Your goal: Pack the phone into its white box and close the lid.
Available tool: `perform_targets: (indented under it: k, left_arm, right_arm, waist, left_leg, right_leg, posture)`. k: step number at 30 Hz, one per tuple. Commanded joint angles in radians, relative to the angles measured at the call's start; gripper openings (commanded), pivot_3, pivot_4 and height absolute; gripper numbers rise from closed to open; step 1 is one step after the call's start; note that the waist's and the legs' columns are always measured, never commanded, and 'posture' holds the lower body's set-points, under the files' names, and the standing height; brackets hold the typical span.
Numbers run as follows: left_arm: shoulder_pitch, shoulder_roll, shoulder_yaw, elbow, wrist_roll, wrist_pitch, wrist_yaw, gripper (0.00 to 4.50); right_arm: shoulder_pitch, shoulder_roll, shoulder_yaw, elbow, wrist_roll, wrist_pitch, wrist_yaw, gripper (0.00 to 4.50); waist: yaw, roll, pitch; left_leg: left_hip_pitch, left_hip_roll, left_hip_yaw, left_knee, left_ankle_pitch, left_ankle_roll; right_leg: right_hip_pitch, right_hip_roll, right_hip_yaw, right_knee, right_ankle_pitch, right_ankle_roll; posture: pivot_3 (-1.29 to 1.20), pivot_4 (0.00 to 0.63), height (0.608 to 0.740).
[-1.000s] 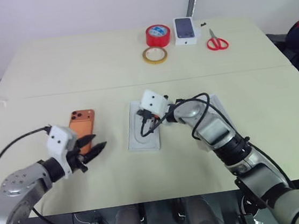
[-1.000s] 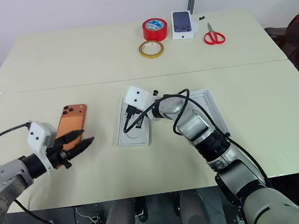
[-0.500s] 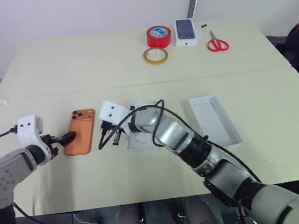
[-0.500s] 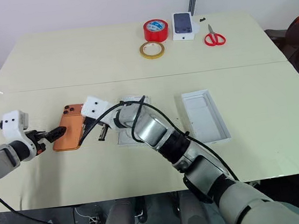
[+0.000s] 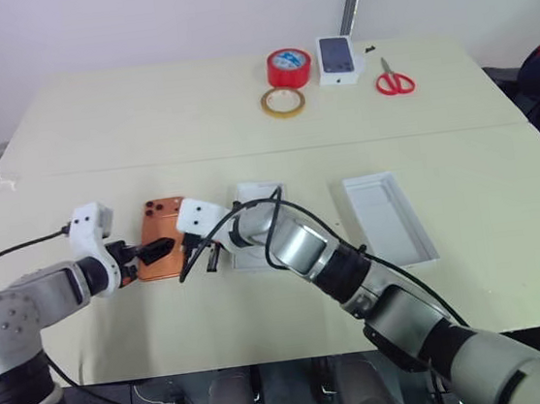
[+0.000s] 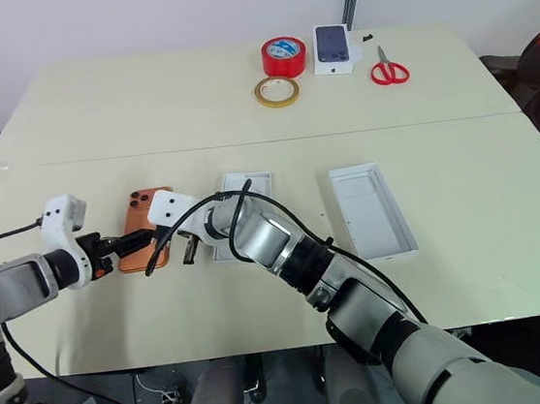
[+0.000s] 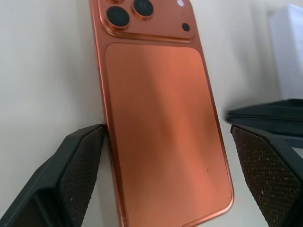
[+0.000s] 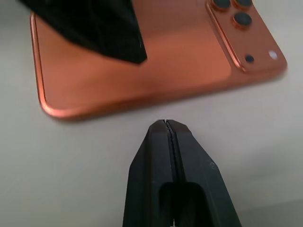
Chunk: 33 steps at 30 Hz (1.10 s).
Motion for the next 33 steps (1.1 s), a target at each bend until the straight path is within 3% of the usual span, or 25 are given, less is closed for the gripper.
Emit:
perform_targets:
  k: [1,17,23,33]
  left_arm:
    - [-0.01,-0.075,-0.018,-0.008,-0.047,0.09,-0.023,4.45]
    - [-0.076,-0.173,0.109,0.024,-0.115,0.104,0.031,4.45]
    - [-0.068,-0.173,0.095,0.016,-0.142,0.104,0.068,4.45]
    - [-0.08,-0.177,0.189,0.057,-0.095,0.104,0.12,4.45]
  right_arm:
    - [-0.004,0.001,-0.007,-0.05,-0.007,-0.006,0.011,0.0]
    - [0.014,0.0,-0.008,-0.067,-0.021,0.002,0.031,0.0]
    - [0.017,0.003,-0.008,-0.069,-0.025,0.001,0.035,0.0]
    - [0.022,0.001,-0.008,-0.082,-0.028,0.006,0.038,0.0]
  waist:
    - [0.001,0.0,-0.001]
    - [0.0,0.0,-0.002]
    - [-0.007,-0.001,-0.002]
    - [-0.009,-0.001,-0.002]
  left_leg:
    - [0.001,0.0,-0.001,0.0,0.0,0.0]
    - [0.001,0.0,-0.002,0.0,0.0,0.0]
    - [0.0,0.0,-0.002,0.0,0.0,0.001]
    - [0.0,0.001,-0.002,0.0,0.0,0.0]
  right_leg:
    - [0.001,0.0,0.0,0.0,-0.001,-0.002]
    - [0.001,-0.002,0.0,0.0,-0.002,-0.003]
    - [0.001,-0.002,0.0,0.001,-0.002,-0.002]
    - [0.0,-0.001,0.0,0.001,-0.002,-0.003]
  posture:
    - [0.0,0.15,0.74]
    - [0.0,0.15,0.74]
    - [0.0,0.15,0.74]
    - [0.0,0.15,0.74]
